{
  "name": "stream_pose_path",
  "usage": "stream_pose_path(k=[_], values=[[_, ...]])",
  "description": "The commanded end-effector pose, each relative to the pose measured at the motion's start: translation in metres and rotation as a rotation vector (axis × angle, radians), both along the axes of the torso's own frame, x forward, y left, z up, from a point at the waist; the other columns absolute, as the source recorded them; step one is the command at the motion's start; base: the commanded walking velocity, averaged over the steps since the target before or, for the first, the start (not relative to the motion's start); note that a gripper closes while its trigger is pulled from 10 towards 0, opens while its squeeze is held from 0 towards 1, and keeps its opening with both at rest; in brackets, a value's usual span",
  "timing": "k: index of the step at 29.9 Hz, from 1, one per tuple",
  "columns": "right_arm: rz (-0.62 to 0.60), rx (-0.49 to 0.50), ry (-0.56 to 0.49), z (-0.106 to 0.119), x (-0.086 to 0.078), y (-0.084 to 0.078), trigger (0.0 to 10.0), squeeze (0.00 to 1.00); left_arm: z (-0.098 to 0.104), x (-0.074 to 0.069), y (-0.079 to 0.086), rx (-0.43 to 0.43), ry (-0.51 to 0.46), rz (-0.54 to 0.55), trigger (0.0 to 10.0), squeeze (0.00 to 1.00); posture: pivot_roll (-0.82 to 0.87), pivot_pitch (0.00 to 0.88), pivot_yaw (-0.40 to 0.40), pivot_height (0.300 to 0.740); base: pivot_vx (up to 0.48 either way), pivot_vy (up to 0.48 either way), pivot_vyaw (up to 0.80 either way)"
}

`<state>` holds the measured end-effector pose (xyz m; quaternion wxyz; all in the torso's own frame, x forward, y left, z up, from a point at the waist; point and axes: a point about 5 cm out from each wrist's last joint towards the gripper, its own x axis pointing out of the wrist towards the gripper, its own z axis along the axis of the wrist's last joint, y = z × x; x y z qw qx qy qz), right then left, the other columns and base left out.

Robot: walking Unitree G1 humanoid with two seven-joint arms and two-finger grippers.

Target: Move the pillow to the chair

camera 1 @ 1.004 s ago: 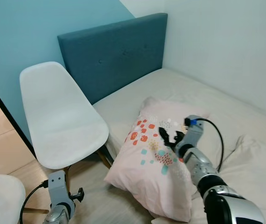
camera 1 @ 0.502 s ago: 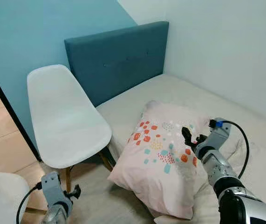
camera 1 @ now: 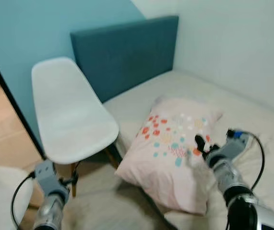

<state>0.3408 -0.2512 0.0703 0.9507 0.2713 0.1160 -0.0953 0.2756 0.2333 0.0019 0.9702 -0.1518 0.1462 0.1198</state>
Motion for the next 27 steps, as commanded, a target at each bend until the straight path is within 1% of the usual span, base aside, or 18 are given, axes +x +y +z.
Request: stream_pose_path(k=[1,3,6,8,9,12,13,15,16,18,19,20,21,22,24,25,26,27], values=[[0.013,0.018,0.034,-0.008,-0.003,0.005,10.0,0.0,0.01,0.006,0.008,0.014,-0.051,0.016,10.0,0.0,0.12,0.0,0.054,0.591,0.0,0.0,0.0],[0.014,0.015,0.037,-0.008,-0.003,0.005,10.0,0.0,0.015,0.008,0.009,0.012,-0.077,0.018,10.0,0.0,0.12,0.0,0.056,0.581,0.0,0.0,0.0],[-0.01,-0.011,-0.01,0.001,0.0,-0.001,10.0,0.0,0.025,0.015,0.011,0.036,-0.133,-0.001,10.0,0.0,0.13,0.0,0.063,0.581,0.0,0.0,0.0],[-0.018,-0.024,-0.022,0.004,0.001,-0.003,10.0,0.0,0.028,0.016,0.011,0.043,-0.144,-0.007,10.0,0.0,0.13,0.0,0.063,0.581,0.0,0.0,0.0],[-0.028,-0.022,-0.041,0.007,0.002,-0.006,10.0,0.0,0.029,0.016,0.011,0.046,-0.156,-0.012,10.0,0.0,0.14,0.0,0.069,0.581,0.0,0.0,0.0],[-0.035,-0.012,-0.054,0.01,0.002,-0.01,10.0,0.0,0.03,0.015,0.01,0.051,-0.17,-0.02,10.0,0.0,0.14,0.002,0.069,0.581,0.0,0.0,0.0],[-0.016,0.002,-0.034,0.006,0.001,-0.007,10.0,0.0,0.031,0.014,0.01,0.055,-0.179,-0.024,10.0,0.0,0.15,0.021,0.077,0.581,0.0,0.0,0.0],[-0.001,0.012,-0.017,0.003,0.0,-0.005,10.0,0.0,0.031,0.013,0.009,0.058,-0.184,-0.028,10.0,0.0,0.15,0.021,0.077,0.581,0.0,0.0,0.0],[0.026,0.02,0.009,-0.003,-0.002,-0.001,10.0,0.0,0.031,0.011,0.009,0.062,-0.193,-0.032,10.0,0.0,0.16,0.047,0.083,0.581,0.0,0.0,0.0],[0.075,-0.01,0.091,-0.016,-0.008,0.005,10.0,0.0,0.033,0.006,0.01,0.08,-0.21,-0.044,10.0,0.0,0.17,0.08,0.09,0.581,0.0,0.0,0.0],[0.082,0.017,0.109,-0.02,-0.011,0.008,10.0,0.0,0.034,0.004,0.01,0.088,-0.22,-0.051,10.0,0.0,0.17,0.088,0.091,0.581,0.0,0.0,0.0],[0.085,0.026,0.121,-0.023,-0.012,0.009,10.0,0.0,0.036,0.002,0.011,0.102,-0.228,-0.058,10.0,0.0,0.18,0.11,0.095,0.581,0.0,0.0,0.0],[0.085,0.026,0.121,-0.023,-0.012,0.009,10.0,0.0,0.036,0.002,0.011,0.102,-0.228,-0.058,10.0,0.0,0.18,0.11,0.095,0.581,0.0,0.0,0.0],[0.088,0.046,0.11,-0.022,-0.012,0.01,10.0,0.0,0.038,0.0,0.012,0.11,-0.235,-0.062,10.0,0.0,0.19,0.116,0.097,0.581,0.0,0.0,0.0],[0.126,0.104,0.038,-0.016,-0.007,0.015,10.0,0.0,0.043,-0.007,0.014,0.124,-0.254,-0.066,10.0,0.0,0.21,0.158,0.11,0.581,0.0,0.0,0.0],[0.153,0.123,0.0,-0.011,-0.004,0.017,10.0,0.0,0.045,-0.009,0.014,0.13,-0.26,-0.068,10.0,0.0,0.21,0.158,0.11,0.581,0.0,0.0,0.0],[0.153,0.123,0.0,-0.011,-0.004,0.017,10.0,0.0,0.045,-0.009,0.014,0.13,-0.26,-0.068,10.0,0.0,0.21,0.158,0.11,0.581,0.0,0.0,0.0],[0.187,0.138,-0.034,-0.007,-0.001,0.02,10.0,0.0,0.048,-0.011,0.015,0.139,-0.267,-0.072,10.0,0.0,0.21,0.17,0.111,0.581,0.0,0.0,0.0]])
